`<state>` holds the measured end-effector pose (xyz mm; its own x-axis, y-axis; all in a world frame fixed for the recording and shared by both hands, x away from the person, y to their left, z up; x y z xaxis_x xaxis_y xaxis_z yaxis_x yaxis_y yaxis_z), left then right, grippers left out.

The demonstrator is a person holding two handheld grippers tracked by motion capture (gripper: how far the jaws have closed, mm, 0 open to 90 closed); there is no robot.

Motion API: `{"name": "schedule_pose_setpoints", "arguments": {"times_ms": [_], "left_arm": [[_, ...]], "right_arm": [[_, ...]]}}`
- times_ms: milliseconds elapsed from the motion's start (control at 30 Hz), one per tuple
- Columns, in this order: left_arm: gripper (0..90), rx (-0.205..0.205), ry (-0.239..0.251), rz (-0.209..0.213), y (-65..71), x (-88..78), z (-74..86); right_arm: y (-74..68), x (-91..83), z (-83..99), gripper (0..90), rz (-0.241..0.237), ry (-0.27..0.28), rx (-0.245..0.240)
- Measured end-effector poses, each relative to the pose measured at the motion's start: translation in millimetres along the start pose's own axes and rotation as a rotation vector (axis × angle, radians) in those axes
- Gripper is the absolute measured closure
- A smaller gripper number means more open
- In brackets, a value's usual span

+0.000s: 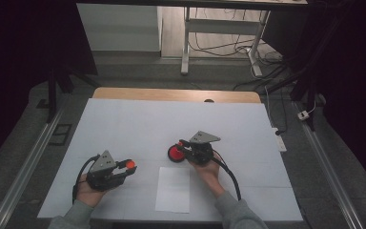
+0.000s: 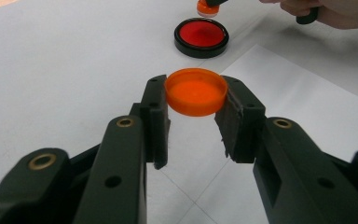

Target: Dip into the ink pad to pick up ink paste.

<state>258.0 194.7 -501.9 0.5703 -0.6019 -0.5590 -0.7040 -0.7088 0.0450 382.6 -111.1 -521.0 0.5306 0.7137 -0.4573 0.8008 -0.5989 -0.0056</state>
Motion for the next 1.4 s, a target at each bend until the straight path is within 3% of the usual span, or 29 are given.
{"name": "schedule_pose_setpoints", "arguments": {"times_ms": [667,767,1400], "left_arm": [[64.8,-0.002,-0.001,0.003,-0.3,0.0,0.4],[64.8,-0.003,-0.002,0.002,-0.5,0.2,0.5],[64.8,-0.009,-0.007,0.0,-0.4,0.4,1.3]], "right_arm": [[-3.0,11.0,7.3,73.1,-0.005,-0.023,-0.011],[-2.5,13.1,10.6,73.1,0.013,-0.057,-0.028],[-6.5,12.8,13.8,73.3,0.03,-0.043,-0.044]]}}
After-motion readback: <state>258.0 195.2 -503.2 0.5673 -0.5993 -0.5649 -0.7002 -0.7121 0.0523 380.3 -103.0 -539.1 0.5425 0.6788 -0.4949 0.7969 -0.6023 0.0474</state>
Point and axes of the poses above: each handheld gripper's, and its own axes: x roughly forward along the jaws, z roughly out of its underside, y roughly to its right, the point moved 1 cm from there along x, roughly forward along the jaws
